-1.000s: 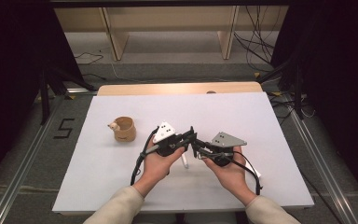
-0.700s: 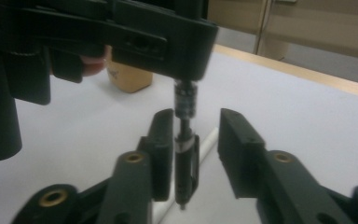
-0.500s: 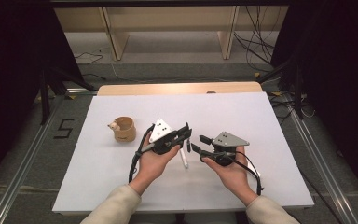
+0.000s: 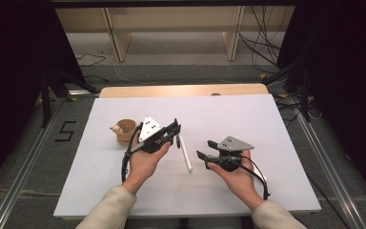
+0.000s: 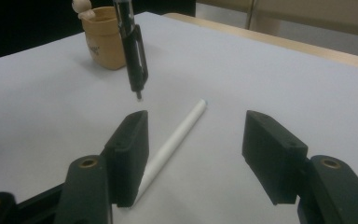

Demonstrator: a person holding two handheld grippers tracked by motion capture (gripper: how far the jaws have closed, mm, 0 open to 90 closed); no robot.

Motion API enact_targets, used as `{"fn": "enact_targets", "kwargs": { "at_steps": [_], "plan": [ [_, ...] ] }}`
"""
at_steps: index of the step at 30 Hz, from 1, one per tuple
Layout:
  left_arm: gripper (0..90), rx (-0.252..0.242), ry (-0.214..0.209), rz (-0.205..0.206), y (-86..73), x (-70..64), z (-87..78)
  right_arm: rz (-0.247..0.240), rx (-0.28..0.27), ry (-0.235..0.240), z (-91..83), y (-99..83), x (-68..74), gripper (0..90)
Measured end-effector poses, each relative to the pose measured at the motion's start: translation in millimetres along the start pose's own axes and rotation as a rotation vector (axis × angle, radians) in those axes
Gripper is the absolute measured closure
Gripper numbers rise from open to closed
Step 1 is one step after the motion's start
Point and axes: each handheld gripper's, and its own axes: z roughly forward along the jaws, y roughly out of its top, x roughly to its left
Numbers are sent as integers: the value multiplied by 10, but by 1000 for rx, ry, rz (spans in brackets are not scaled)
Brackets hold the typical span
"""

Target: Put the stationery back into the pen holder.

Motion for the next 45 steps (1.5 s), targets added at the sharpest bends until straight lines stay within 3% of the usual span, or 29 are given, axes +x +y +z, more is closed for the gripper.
{"fn": "enact_targets", "kwargs": {
  "at_steps": [13,19,29,45],
  "plan": [
    [794,-2,97,6,65,239,-138,-1,19,-8,14,-49,-13,401],
    [795,-13,130,-10,95,338,-209,-3,25,-8,13,-67,-14,401],
    [794,-23,188,-3,154,482,-310,-2,28,-12,11,-87,-23,399],
    [794,-40,250,-18,206,664,-425,-3,34,-15,17,-105,-27,396]
  ]
}}
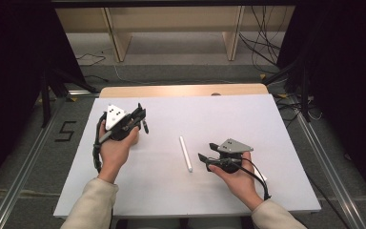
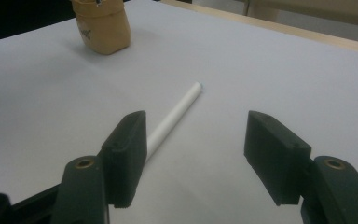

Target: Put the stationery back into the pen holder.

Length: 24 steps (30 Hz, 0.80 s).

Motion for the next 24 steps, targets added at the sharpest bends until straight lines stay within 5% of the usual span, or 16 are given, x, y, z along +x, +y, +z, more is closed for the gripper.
{"fn": "enact_targets", "kwargs": {
  "at_steps": [24],
  "plan": [
    [794,-3,82,7,0,249,-60,-1,9,-1,9,-12,-2,390]
  ]
}}
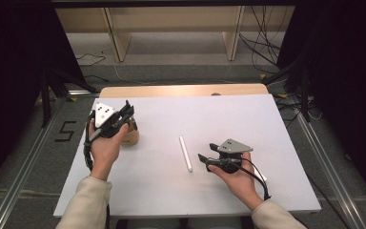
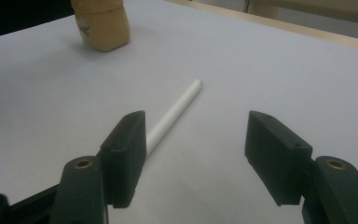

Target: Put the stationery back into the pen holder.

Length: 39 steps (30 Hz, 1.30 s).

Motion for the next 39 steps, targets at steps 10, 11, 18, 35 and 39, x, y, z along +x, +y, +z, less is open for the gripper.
{"fn": "enact_targets", "kwargs": {
  "at_steps": [10,11,18,35,39],
  "plan": [
    [794,-2,20,-1,-6,62,-5,2,1,-3,3,-3,-3,382],
    [794,-2,22,2,-7,66,-5,2,1,-3,4,-4,-3,382],
    [794,-9,37,12,-18,111,-1,3,5,-4,7,-7,-4,378],
    [793,-19,79,23,-107,230,47,4,10,0,15,-14,6,376],
    [793,-15,85,25,-129,246,64,1,12,2,20,-17,8,376]
  ]
}}
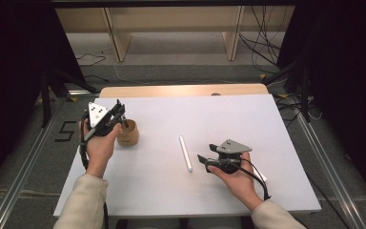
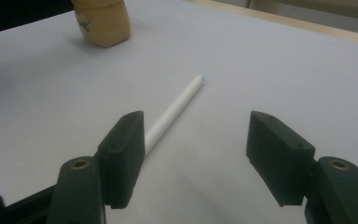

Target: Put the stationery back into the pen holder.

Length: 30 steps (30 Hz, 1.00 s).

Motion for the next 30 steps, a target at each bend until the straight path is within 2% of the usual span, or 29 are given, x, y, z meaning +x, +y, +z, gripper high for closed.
{"fn": "enact_targets", "kwargs": {
  "at_steps": [9,30],
  "plan": [
    [792,20,20,8,-68,50,40,-1,3,2,3,-5,3,376],
    [791,60,48,-19,-217,155,113,-1,8,4,8,-8,7,373]
  ]
}}
